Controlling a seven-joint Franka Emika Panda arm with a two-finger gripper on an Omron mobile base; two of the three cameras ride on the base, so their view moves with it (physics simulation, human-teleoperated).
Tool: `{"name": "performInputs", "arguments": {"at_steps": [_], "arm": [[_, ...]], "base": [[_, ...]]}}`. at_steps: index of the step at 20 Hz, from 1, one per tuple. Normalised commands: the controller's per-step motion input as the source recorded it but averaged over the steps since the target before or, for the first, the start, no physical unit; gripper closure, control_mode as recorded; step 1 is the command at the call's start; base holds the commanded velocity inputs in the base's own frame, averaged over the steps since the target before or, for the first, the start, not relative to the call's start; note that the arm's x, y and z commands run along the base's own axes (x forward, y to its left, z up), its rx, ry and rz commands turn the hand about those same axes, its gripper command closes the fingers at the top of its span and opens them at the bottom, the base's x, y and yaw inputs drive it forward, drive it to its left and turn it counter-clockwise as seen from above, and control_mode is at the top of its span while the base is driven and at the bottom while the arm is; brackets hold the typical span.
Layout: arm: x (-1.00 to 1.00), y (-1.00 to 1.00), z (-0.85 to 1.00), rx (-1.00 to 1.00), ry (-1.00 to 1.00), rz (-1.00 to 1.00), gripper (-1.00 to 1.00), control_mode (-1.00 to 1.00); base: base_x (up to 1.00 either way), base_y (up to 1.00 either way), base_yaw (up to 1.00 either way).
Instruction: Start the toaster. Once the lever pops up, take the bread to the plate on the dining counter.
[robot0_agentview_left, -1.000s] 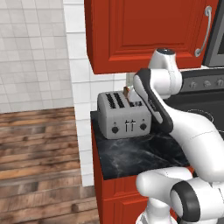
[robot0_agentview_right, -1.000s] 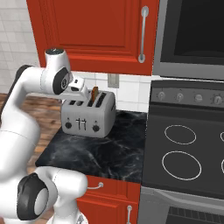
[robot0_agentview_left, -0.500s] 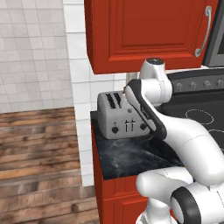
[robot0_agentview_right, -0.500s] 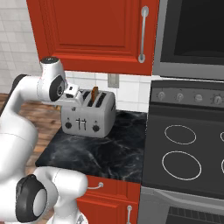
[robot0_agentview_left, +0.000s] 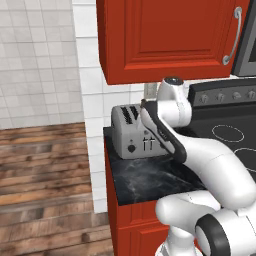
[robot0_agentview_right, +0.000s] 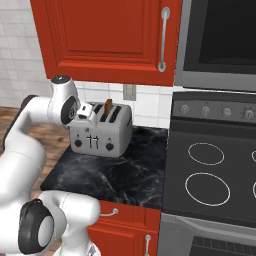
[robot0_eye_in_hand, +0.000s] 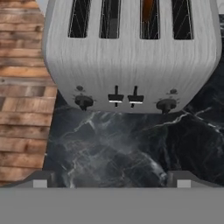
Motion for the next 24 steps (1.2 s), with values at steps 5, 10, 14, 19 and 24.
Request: {"name": "performInputs", "arguments": {"at_steps": [5, 10, 14, 19, 24], "arm": [[0.12, 0.0, -0.15, 0.0, -0.03, 0.0, -1.0, -1.0], [0.04, 0.0, -0.01, 0.0, -0.06, 0.0, -1.0, -1.0], [0.12, 0.0, -0.02, 0.0, -0.03, 0.0, -1.0, -1.0], [0.19, 0.0, 0.0, 0.0, -0.02, 0.0, -1.0, -1.0], [0.18, 0.0, -0.02, 0.0, -0.01, 0.0, -1.0, -1.0]], "base": [[0.0, 0.0, 0.0], [0.0, 0.0, 0.0], [0.0, 0.0, 0.0], [0.0, 0.0, 0.0], [0.0, 0.0, 0.0]]}}
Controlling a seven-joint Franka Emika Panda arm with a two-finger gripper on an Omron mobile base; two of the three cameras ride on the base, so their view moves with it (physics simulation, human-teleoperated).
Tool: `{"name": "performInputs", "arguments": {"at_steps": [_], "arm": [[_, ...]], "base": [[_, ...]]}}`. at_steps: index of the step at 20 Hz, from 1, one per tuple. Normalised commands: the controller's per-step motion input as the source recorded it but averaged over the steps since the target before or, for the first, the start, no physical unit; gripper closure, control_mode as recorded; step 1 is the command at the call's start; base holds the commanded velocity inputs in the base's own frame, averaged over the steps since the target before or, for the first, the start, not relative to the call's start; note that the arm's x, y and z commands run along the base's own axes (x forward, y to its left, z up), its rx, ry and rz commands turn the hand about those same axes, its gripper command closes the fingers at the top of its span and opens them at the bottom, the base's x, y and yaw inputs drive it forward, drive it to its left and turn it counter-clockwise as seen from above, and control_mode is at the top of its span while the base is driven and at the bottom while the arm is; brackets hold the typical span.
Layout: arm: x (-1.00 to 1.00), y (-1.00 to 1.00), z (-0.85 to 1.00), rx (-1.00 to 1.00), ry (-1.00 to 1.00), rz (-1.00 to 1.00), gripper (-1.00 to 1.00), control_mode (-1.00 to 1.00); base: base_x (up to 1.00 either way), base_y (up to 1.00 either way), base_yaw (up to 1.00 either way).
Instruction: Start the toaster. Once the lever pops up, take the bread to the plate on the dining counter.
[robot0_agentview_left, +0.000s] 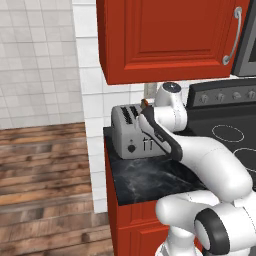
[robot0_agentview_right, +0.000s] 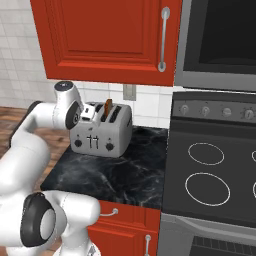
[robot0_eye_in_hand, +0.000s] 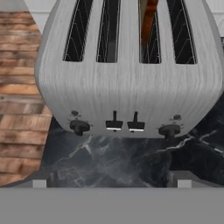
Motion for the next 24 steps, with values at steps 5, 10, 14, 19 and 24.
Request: {"name": "performInputs", "arguments": {"at_steps": [5, 10, 14, 19, 24], "arm": [[0.17, 0.0, -0.05, 0.0, 0.0, 0.0, -1.0, -1.0], [0.17, 0.0, 0.0, 0.0, 0.0, 0.0, -1.0, -1.0], [0.07, 0.0, 0.0, 0.0, -0.01, 0.0, -1.0, -1.0], [0.11, 0.0, -0.05, 0.0, -0.01, 0.0, -1.0, -1.0], [0.03, -0.07, -0.2, 0.0, 0.0, 0.0, -1.0, -1.0]], "base": [[0.0, 0.0, 0.0], [0.0, 0.0, 0.0], [0.0, 0.0, 0.0], [0.0, 0.0, 0.0], [0.0, 0.0, 0.0]]}}
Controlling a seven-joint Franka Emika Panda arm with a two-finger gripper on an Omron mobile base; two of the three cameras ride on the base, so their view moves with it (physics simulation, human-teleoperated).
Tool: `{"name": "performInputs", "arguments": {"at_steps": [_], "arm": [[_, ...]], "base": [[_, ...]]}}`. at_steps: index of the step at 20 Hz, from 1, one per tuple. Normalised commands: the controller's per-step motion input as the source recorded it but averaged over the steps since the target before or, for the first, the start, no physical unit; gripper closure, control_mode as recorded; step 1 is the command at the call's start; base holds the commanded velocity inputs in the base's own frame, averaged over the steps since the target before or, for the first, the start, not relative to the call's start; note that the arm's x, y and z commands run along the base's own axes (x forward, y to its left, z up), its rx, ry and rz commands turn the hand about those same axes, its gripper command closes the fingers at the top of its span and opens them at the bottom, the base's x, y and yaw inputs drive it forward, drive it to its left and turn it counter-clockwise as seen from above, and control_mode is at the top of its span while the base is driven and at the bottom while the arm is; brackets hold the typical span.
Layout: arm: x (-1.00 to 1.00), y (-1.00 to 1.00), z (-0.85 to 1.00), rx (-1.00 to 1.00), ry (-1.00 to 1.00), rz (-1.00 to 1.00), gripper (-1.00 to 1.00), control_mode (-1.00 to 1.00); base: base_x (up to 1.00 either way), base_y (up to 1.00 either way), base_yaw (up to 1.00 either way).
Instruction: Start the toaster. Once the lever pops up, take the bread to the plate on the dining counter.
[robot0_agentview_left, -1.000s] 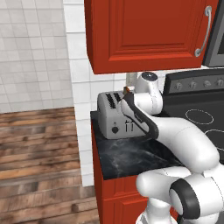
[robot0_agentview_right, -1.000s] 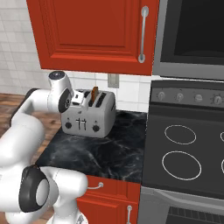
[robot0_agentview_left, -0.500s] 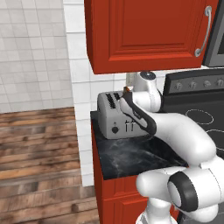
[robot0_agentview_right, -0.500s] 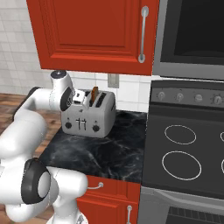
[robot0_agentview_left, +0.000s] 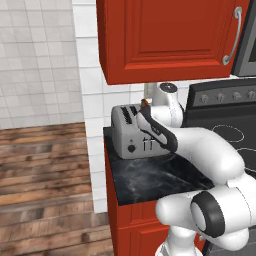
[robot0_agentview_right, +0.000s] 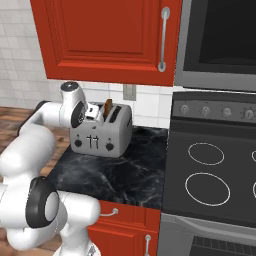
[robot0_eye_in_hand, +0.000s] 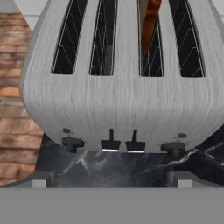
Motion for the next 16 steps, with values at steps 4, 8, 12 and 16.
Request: {"name": "performInputs", "arguments": {"at_steps": [4, 8, 12, 16], "arm": [[0.01, -0.1, -0.28, 0.0, 0.0, 0.0, -1.0, -1.0], [0.0, -0.12, -0.22, 0.0, 0.0, 0.0, -1.0, -1.0], [0.11, -0.07, -0.12, 0.0, 0.0, 0.0, -1.0, -1.0], [0.28, -0.01, -0.03, 0.0, 0.0, 0.0, -1.0, -1.0]], "base": [[0.0, 0.0, 0.0], [0.0, 0.0, 0.0], [0.0, 0.0, 0.0], [0.0, 0.0, 0.0]]}}
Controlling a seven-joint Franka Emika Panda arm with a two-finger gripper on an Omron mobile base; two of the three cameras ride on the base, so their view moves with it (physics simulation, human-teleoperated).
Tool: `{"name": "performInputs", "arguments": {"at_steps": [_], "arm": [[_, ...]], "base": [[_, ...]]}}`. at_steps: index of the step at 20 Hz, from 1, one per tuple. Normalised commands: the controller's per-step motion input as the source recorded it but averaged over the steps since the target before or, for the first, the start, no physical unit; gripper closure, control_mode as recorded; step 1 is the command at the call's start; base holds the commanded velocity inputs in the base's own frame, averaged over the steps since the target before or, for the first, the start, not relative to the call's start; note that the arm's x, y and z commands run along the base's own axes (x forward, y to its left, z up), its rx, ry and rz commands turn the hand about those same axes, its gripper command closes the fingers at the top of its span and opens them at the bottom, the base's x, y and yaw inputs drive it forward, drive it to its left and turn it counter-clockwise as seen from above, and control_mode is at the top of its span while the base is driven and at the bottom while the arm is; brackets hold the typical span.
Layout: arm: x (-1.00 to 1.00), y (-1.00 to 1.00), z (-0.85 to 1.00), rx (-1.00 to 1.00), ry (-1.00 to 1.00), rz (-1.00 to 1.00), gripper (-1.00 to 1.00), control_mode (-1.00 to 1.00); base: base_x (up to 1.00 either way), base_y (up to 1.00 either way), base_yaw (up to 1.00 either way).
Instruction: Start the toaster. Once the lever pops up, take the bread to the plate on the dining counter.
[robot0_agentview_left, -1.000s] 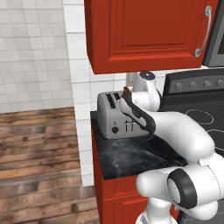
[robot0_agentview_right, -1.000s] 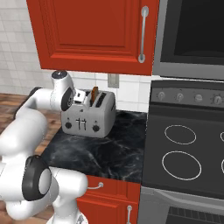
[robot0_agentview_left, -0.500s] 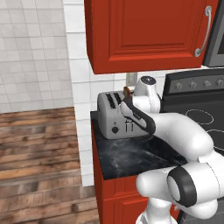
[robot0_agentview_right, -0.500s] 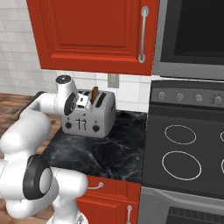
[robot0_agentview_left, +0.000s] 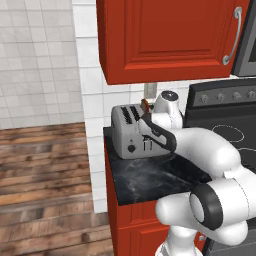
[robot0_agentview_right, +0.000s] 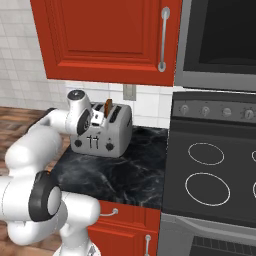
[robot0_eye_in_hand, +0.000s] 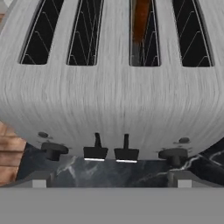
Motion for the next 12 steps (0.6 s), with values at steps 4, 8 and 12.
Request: {"name": "performInputs", "arguments": {"at_steps": [4, 8, 12], "arm": [[0.2, -0.03, -0.08, 0.0, 0.0, 0.0, -1.0, -1.0], [0.01, -0.14, -0.14, 0.0, 0.0, 0.0, -1.0, -1.0], [0.0, -0.21, -0.03, 0.0, -0.01, 0.0, -1.0, -1.0]], "base": [[0.0, 0.0, 0.0], [0.0, 0.0, 0.0], [0.0, 0.0, 0.0]]}}
